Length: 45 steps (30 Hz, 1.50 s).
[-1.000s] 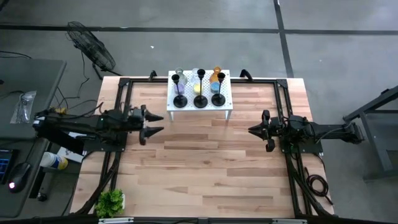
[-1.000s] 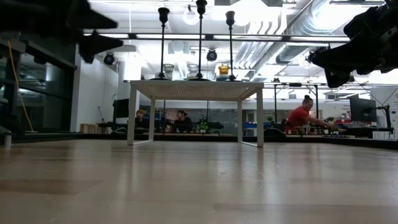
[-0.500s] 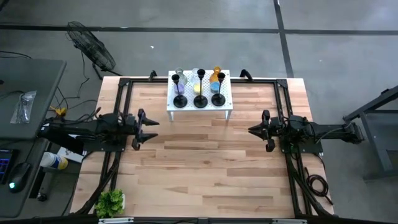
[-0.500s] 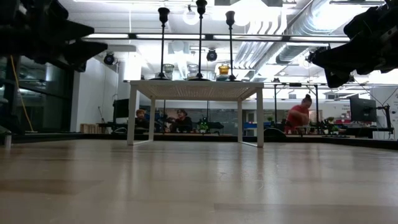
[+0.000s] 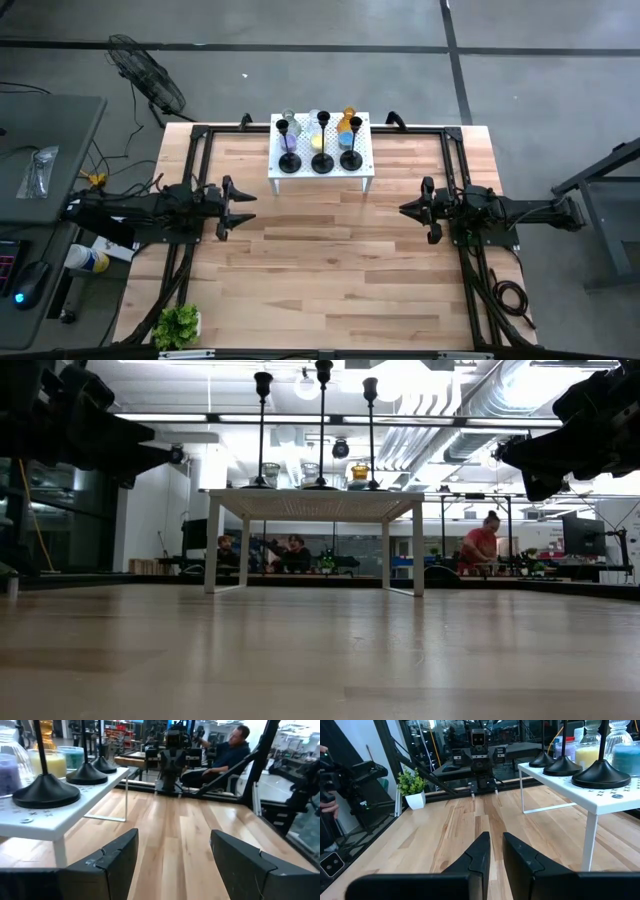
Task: Pick & Place candle stick holders
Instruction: Return to Home Position
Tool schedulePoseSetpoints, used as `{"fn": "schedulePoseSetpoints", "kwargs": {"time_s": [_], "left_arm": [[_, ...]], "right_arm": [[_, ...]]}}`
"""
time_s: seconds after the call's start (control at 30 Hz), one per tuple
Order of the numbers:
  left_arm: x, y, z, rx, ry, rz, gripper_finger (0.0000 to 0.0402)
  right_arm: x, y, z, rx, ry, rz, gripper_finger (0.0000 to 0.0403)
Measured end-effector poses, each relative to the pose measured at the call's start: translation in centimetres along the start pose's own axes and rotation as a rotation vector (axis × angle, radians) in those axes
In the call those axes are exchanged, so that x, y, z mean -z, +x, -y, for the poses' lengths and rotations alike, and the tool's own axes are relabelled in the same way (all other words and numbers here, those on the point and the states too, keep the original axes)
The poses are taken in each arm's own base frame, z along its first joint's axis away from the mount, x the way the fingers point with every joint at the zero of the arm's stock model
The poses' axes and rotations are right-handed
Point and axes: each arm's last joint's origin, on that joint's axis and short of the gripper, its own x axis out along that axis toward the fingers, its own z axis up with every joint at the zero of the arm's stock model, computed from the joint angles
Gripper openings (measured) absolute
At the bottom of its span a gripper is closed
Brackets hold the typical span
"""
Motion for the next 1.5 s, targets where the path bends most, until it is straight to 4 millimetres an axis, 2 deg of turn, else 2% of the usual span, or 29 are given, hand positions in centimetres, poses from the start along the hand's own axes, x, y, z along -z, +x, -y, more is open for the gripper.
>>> {"fn": "schedulePoseSetpoints", "kwargs": {"time_s": [0.4, 0.6, 1.5], "left_arm": [[0.18, -0.70, -0.04, 0.014, 0.016, 0.000, 0.0243], [0.26, -0.70, 0.08, 0.057, -0.095, -0.013, 0.0243], [0.21, -0.71, 0.07, 0.052, -0.090, -0.012, 0.0243]], "right_arm": [[0.00, 0.00, 0.00, -0.001, 0.000, 0.000, 0.0042], [0.00, 0.00, 0.00, 0.000, 0.000, 0.000, 0.0042], [0.01, 0.00, 0.00, 0.000, 0.000, 0.000, 0.0042]]}}
